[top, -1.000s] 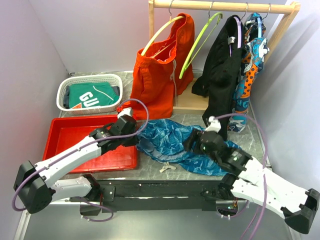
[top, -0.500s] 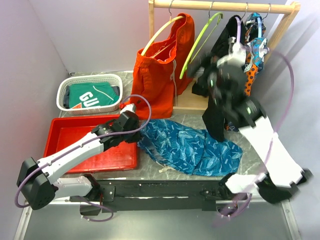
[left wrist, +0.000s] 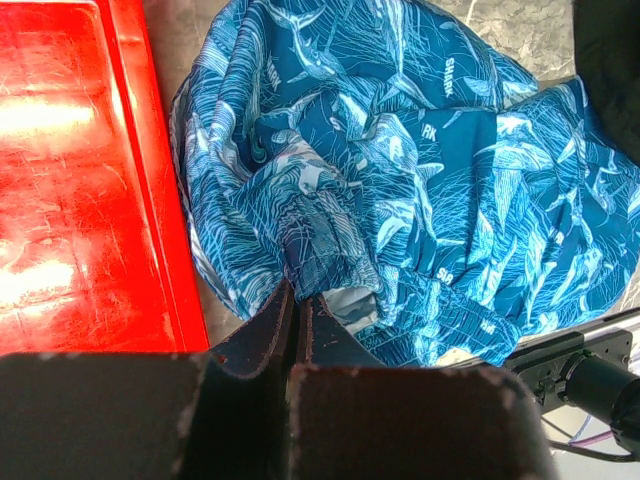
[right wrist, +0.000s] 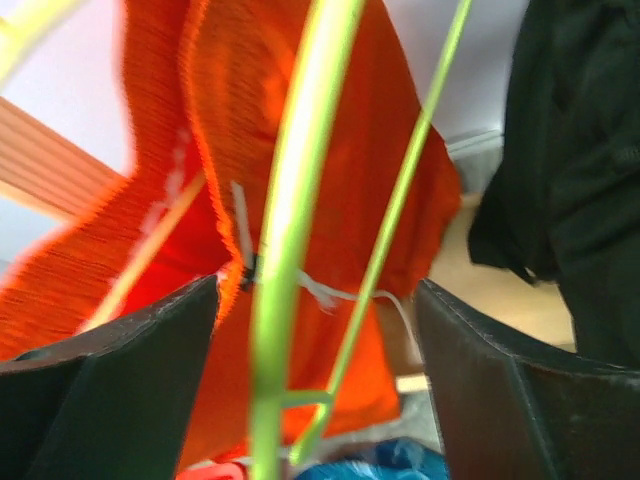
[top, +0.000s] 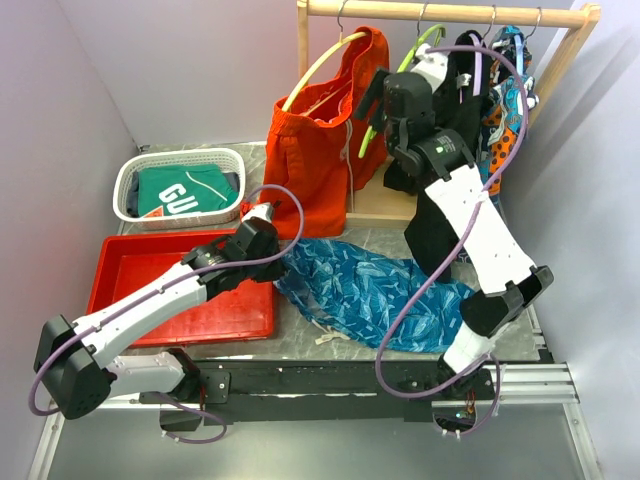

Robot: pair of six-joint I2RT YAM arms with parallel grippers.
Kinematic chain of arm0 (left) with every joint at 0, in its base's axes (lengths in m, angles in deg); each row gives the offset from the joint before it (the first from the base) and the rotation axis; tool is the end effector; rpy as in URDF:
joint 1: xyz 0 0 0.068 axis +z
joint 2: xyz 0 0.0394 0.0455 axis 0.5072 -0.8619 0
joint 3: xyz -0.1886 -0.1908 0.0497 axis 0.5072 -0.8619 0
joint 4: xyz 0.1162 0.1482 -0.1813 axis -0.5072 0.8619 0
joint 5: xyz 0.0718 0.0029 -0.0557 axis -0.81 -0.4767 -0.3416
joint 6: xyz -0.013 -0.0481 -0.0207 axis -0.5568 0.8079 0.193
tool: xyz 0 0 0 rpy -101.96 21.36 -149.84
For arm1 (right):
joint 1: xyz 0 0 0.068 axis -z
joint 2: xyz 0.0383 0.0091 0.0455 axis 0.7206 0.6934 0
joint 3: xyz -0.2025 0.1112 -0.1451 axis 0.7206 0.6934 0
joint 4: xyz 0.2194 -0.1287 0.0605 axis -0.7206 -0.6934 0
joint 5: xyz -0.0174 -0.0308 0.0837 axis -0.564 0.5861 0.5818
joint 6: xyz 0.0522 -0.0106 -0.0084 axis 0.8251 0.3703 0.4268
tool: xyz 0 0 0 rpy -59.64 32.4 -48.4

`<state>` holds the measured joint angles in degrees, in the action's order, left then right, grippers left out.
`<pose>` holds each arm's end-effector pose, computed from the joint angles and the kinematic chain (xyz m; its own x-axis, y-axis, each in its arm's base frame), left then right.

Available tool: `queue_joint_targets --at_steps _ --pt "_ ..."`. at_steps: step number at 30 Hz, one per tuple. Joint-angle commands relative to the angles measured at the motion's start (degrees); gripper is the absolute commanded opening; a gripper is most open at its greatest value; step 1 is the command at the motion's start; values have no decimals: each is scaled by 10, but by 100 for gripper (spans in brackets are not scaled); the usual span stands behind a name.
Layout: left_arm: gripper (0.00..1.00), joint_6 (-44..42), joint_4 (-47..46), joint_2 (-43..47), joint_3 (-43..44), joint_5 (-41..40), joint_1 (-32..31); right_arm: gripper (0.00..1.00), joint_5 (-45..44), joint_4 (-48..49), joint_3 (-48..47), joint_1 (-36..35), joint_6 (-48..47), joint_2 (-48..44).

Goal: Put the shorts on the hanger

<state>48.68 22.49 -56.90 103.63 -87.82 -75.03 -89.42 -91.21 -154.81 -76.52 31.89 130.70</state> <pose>0.1811 -0.1699 0.2830 -0.7933 -0.2350 -0.5616 0.0376 0.9018 -0.4305 0.3149 0.1637 0.5076 -0.1665 0.3714 -0.9134 0.0898 0.9282 0.3611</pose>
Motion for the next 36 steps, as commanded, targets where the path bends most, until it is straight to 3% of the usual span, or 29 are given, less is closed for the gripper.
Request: queue_joint_targets --at_steps 1,3,12,18,29,30,32,33,36 --pt "1 -13 -11 17 20 -3 1 80 -41 2 43 4 -18 -52" --pt "1 -15 -9 20 22 -7 2 72 -49 -4 62 6 -22 -66" --pt "1 -17 -2 31 25 -14 3 57 -58 29 157 8 -45 -141" --pt "1 -11 -5 31 24 -10 2 41 -5 39 139 48 -81 -124" --pt "1 -10 3 35 30 -14 3 32 39 32 68 75 -124 -65" --pt "1 -10 3 36 30 -14 2 21 37 33 66 76 -128 -64" --pt "1 -9 3 38 30 -16 3 11 34 33 61 75 -137 -61" --pt "1 -9 3 38 30 -16 2 0 29 32 57 76 -140 -60" --pt "1 -9 4 38 30 -16 3 0 25 41 60 75 -156 -68"
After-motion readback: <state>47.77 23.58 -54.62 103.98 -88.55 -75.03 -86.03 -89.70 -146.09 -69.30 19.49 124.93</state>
